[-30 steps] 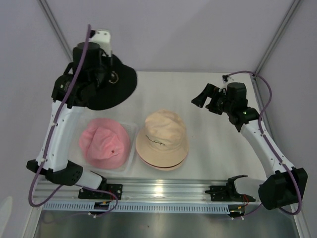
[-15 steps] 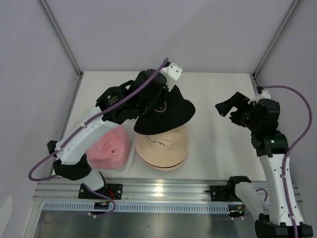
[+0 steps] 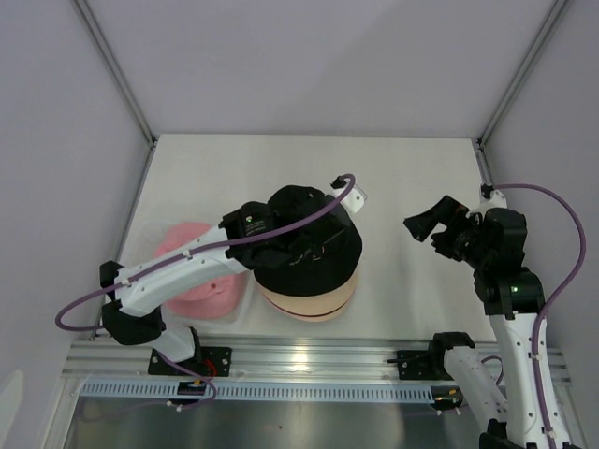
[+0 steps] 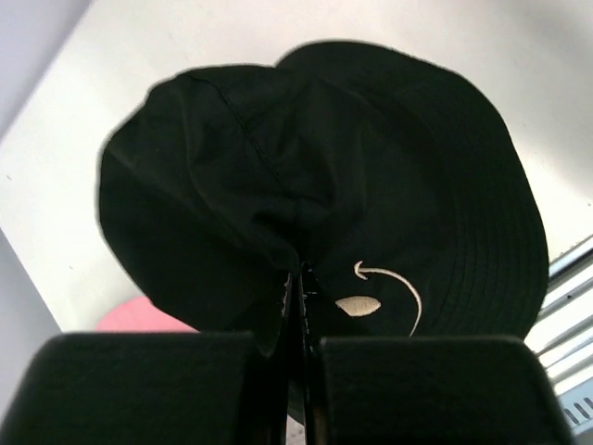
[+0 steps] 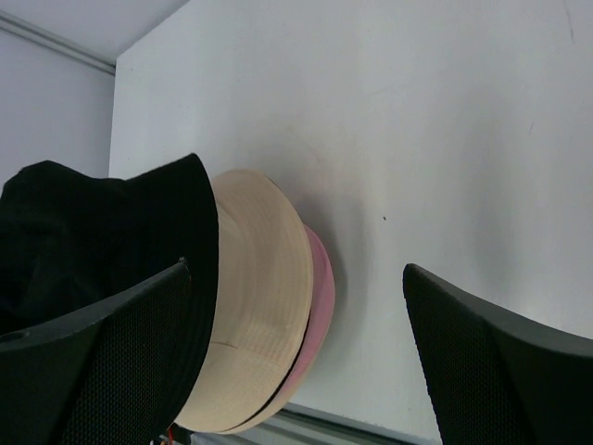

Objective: Stack the hats

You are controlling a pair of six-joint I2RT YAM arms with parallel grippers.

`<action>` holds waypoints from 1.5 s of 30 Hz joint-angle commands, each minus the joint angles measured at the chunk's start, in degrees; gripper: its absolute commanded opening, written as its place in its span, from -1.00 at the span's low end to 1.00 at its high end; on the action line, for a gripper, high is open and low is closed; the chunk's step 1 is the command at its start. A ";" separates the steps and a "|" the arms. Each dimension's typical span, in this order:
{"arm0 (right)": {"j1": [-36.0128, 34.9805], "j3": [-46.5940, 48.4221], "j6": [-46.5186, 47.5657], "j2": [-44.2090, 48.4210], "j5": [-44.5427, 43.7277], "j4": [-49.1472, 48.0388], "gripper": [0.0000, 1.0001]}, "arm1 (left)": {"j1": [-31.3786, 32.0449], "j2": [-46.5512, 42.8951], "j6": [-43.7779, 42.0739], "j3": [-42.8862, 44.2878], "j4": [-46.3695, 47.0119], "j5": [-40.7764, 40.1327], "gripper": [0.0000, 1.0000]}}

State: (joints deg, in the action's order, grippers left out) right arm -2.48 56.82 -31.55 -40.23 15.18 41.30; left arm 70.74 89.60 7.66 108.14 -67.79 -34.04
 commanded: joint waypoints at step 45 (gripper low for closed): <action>-14.83 -22.80 -23.29 -17.96 19.54 -55.28 0.63 | -30.92 -54.10 48.06 -52.32 23.66 24.90 0.74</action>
State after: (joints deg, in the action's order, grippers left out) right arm -16.29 34.11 -52.77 -58.50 33.65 -10.79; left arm 40.86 33.61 52.23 57.32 -51.83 -16.80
